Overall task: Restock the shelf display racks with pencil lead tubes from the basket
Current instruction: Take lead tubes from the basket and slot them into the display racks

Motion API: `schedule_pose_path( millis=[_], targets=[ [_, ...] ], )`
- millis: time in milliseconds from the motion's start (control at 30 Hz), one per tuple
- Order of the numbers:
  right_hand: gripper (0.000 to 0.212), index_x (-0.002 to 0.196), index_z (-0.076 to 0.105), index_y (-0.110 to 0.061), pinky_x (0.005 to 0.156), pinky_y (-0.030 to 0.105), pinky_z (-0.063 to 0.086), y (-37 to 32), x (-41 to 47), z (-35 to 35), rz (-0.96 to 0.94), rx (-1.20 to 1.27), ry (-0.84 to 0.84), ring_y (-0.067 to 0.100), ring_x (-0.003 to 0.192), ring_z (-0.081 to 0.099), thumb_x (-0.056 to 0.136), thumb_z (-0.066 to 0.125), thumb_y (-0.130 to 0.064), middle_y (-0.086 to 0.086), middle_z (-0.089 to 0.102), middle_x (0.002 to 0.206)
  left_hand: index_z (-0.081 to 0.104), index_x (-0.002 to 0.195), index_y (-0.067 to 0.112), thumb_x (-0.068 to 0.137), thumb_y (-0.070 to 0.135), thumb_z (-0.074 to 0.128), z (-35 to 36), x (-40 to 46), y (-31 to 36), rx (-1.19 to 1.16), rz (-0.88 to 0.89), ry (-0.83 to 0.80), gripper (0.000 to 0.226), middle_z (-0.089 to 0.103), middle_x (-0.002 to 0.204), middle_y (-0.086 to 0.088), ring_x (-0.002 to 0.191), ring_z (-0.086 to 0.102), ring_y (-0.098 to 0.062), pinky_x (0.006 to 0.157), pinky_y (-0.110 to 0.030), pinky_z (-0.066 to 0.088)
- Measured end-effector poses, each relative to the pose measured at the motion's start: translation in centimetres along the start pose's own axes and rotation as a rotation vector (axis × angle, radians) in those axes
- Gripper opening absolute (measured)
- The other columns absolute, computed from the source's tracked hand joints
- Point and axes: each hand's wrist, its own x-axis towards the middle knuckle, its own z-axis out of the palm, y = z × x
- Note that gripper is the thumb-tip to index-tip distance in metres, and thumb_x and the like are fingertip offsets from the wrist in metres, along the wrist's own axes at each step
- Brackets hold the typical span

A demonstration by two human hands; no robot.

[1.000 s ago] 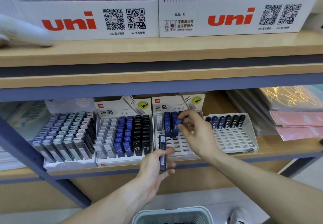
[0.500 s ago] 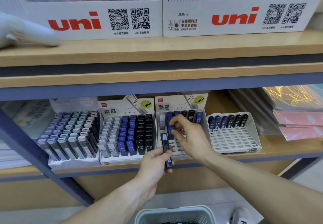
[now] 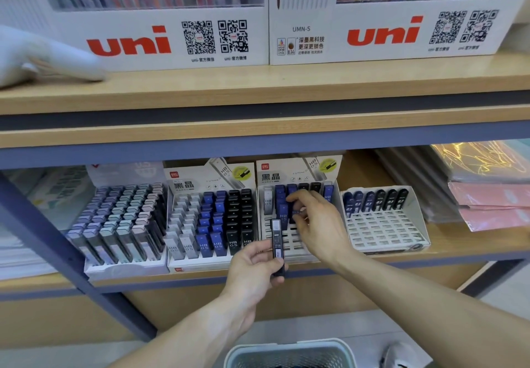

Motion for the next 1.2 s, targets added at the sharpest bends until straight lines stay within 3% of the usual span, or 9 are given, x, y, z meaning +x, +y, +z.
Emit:
schedule_pose_path(
  millis=[133, 233, 300, 467, 600, 800, 1000, 1200],
  targets=[
    [0.017, 0.106, 0.064, -0.026, 0.066, 0.014, 0.049, -0.6, -0.8, -0.7, 0.198, 0.2, -0.025, 0.002, 0.074, 0.063, 0.094, 0.063, -0.013, -0.011, 0.068, 0.087, 0.062, 0.118, 0.018, 0.09, -0.012, 0.066, -0.1, -0.1, 0.0, 0.017, 0.0, -0.029, 0.041, 0.073, 0.107, -0.013, 0.099, 0.074, -0.031, 0.082, -0.036, 0.062],
    [0.013, 0.107, 0.066, -0.017, 0.077, 0.032, 0.062, -1.4, -1.7, -1.6, 0.415, 0.612, -0.151, 0.014, 0.077, 0.072, 0.095, 0.067, -0.012, 0.005, 0.075, 0.084, 0.065, 0.118, 0.015, 0.088, -0.011, 0.069, 0.0, -0.1, -0.1, 0.011, -0.009, -0.047, 0.04, 0.073, 0.11, -0.015, 0.098, 0.075, -0.03, 0.08, -0.035, 0.062],
    [0.019, 0.111, 0.066, -0.012, 0.075, 0.031, 0.062, -1.5, -2.3, -2.2, 0.446, 0.759, -0.21, 0.019, 0.08, 0.074, 0.093, 0.069, -0.005, 0.01, 0.077, 0.086, 0.066, 0.119, 0.009, 0.086, -0.008, 0.073, 0.1, -0.2, -0.2, -0.003, -0.016, -0.075, 0.038, 0.073, 0.111, -0.017, 0.095, 0.076, -0.028, 0.08, -0.034, 0.062],
    [0.028, 0.113, 0.066, -0.013, 0.076, 0.027, 0.06, -0.5, -2.9, -3.2, 0.481, 0.836, -0.215, 0.028, 0.089, 0.075, 0.09, 0.071, 0.003, 0.016, 0.077, 0.093, 0.07, 0.113, 0.006, 0.087, 0.0, 0.076, 0.9, -0.9, 0.1, -0.013, -0.019, -0.127, 0.027, 0.078, 0.1, -0.012, 0.094, 0.076, -0.026, 0.083, -0.035, 0.062],
    [0.027, 0.111, 0.067, -0.013, 0.086, 0.039, 0.061, 0.5, -3.2, -3.3, 0.556, 0.908, -0.215, 0.033, 0.092, 0.075, 0.09, 0.071, 0.003, 0.016, 0.077, 0.095, 0.072, 0.114, 0.01, 0.094, 0.006, 0.069, 1.4, -1.3, 0.3, -0.055, -0.067, -0.183, 0.02, 0.078, 0.102, -0.013, 0.097, 0.075, -0.029, 0.084, -0.035, 0.061],
    [0.019, 0.11, 0.069, -0.006, 0.074, 0.029, 0.06, 0.5, -3.5, -3.6, 0.616, 0.972, -0.216, 0.026, 0.083, 0.074, 0.092, 0.068, 0.002, 0.023, 0.074, 0.103, 0.073, 0.111, 0.01, 0.075, 0.01, 0.087, 1.8, -1.3, -0.2, -0.037, -0.057, -0.142, 0.039, 0.078, 0.1, -0.012, 0.087, 0.066, -0.021, 0.082, -0.035, 0.052],
    [0.031, 0.116, 0.068, -0.017, 0.087, 0.038, 0.061, 0.6, -3.6, -3.7, 0.525, 0.94, -0.238, 0.033, 0.094, 0.075, 0.091, 0.071, 0.001, 0.019, 0.076, 0.099, 0.074, 0.104, 0.008, 0.068, 0.011, 0.092, 2.2, -0.8, -0.2, 0.038, -0.026, -0.045, 0.04, 0.078, 0.099, -0.013, 0.081, 0.066, -0.016, 0.074, -0.026, 0.052],
    [0.033, 0.115, 0.069, -0.022, 0.083, 0.039, 0.062, 0.8, -2.9, -4.1, 0.414, 0.814, -0.162, 0.03, 0.086, 0.074, 0.09, 0.073, -0.001, 0.01, 0.076, 0.087, 0.075, 0.104, 0.015, 0.074, 0.016, 0.089, 2.6, -0.6, 0.3, 0.128, 0.07, -0.065, 0.033, 0.078, 0.093, -0.005, 0.08, 0.071, -0.013, 0.072, -0.02, 0.054]
  ],
)
